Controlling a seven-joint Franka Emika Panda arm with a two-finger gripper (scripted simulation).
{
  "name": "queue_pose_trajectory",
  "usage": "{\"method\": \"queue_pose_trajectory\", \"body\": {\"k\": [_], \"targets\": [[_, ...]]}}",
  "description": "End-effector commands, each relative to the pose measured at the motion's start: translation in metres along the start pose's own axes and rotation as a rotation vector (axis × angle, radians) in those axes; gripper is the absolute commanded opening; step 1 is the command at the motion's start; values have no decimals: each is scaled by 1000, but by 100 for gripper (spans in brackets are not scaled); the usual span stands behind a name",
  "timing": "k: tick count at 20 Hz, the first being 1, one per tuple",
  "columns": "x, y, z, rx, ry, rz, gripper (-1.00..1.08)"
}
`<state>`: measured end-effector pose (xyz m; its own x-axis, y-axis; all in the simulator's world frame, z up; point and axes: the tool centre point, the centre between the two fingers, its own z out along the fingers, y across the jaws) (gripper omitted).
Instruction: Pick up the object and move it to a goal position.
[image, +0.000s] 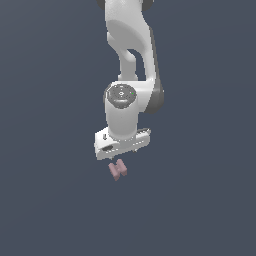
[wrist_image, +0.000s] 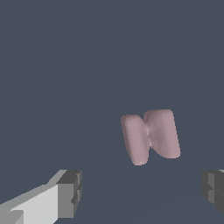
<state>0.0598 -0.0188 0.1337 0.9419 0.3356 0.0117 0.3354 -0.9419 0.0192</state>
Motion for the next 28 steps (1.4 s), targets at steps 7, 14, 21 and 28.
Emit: {"method": "queue_pose_trajectory", "body": {"k": [7,14,21,28], "targets": [[11,23,31,14,-8,-137,100],[14,31,44,20,-10,-187,100],[14,32,48,20,-10,-188,100],[13,31,83,20,-10,-191,100]]}}
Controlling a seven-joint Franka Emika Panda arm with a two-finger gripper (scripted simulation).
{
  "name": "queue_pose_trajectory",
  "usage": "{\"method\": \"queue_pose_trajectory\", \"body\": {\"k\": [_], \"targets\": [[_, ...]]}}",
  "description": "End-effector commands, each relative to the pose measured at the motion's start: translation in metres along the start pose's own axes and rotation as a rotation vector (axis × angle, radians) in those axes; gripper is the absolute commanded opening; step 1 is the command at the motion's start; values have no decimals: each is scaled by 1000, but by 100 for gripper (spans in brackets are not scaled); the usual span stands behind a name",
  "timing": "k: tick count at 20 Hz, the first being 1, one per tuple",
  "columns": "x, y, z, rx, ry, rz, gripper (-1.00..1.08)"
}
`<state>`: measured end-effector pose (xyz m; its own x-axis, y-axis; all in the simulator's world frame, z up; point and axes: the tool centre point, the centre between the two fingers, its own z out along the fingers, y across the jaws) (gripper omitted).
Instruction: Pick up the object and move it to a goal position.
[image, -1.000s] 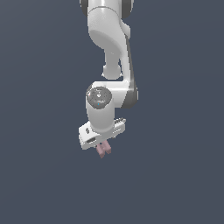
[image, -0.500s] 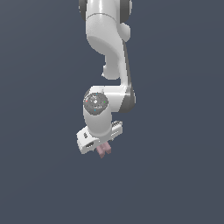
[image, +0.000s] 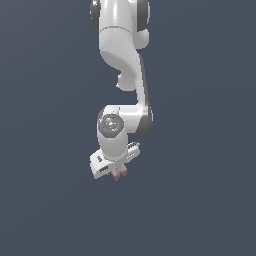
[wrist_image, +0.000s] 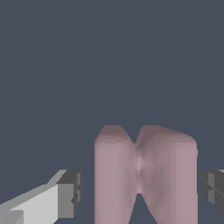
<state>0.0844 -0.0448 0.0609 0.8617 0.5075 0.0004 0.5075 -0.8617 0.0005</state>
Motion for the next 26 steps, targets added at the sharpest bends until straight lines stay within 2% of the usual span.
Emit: {"method": "queue_pose_trajectory", "body": {"k": [1,8,9,26], "targets": [[-1,0,13,0,0,-1,100],[1,0,21,0,0,-2,100],[1,0,21,0,0,-2,-100],[2,-7,9,0,0,-2,-100]]}}
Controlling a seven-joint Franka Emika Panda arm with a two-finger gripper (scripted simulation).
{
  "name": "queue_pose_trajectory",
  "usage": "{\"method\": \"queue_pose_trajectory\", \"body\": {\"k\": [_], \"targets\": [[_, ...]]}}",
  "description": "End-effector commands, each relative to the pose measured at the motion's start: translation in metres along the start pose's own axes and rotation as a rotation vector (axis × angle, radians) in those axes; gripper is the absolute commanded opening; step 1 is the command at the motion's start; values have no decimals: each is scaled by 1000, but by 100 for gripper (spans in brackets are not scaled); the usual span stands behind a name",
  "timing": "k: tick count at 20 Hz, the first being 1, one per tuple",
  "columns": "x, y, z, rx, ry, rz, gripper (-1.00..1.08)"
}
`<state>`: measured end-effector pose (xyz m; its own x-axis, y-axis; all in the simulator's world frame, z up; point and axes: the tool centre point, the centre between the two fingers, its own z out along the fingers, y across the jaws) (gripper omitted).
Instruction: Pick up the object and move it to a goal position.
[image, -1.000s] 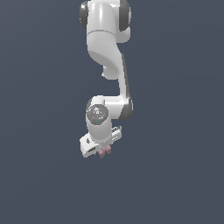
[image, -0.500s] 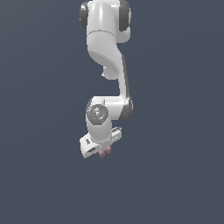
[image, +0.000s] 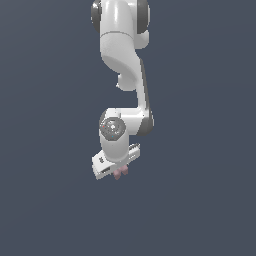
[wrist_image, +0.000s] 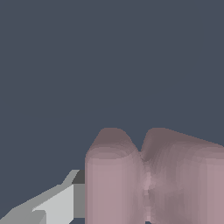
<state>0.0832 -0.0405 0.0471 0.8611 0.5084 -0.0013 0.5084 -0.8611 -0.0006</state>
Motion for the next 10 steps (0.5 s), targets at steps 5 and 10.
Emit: {"method": "queue_pose_trajectory", "body": {"k": [5,10], "targets": [[5,-17,-30,-1,1,-1,-100],[11,-41,-71,-1,1,-1,-100]]}}
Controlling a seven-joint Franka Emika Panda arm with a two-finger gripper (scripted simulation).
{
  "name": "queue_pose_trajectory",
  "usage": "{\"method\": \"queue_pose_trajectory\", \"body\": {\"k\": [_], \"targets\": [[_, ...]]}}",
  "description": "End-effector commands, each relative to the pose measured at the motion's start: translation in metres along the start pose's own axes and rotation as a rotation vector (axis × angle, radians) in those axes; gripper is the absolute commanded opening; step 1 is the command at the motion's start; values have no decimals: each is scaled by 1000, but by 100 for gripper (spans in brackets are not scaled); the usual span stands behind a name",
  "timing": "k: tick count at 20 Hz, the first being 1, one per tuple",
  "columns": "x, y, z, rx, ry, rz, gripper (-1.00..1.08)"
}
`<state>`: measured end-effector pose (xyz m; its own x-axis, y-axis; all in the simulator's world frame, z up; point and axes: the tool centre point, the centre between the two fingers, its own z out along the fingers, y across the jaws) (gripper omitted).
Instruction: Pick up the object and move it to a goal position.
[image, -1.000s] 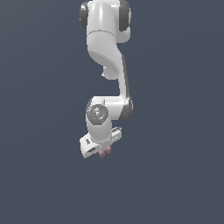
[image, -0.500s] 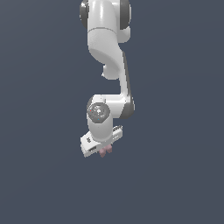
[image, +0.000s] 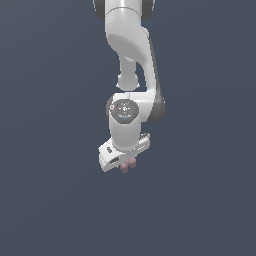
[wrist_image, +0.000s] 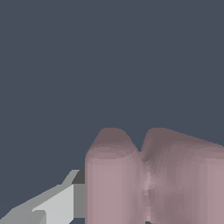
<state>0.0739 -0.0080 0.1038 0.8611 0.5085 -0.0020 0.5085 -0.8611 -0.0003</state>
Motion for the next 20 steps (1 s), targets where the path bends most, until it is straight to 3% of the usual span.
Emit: {"method": "queue_pose_trajectory", "body": {"k": [1,20], "targets": [[4,-14,-24,-1,1,-1,-100],[35,-127,-224,-2,1,-1,-100]]}}
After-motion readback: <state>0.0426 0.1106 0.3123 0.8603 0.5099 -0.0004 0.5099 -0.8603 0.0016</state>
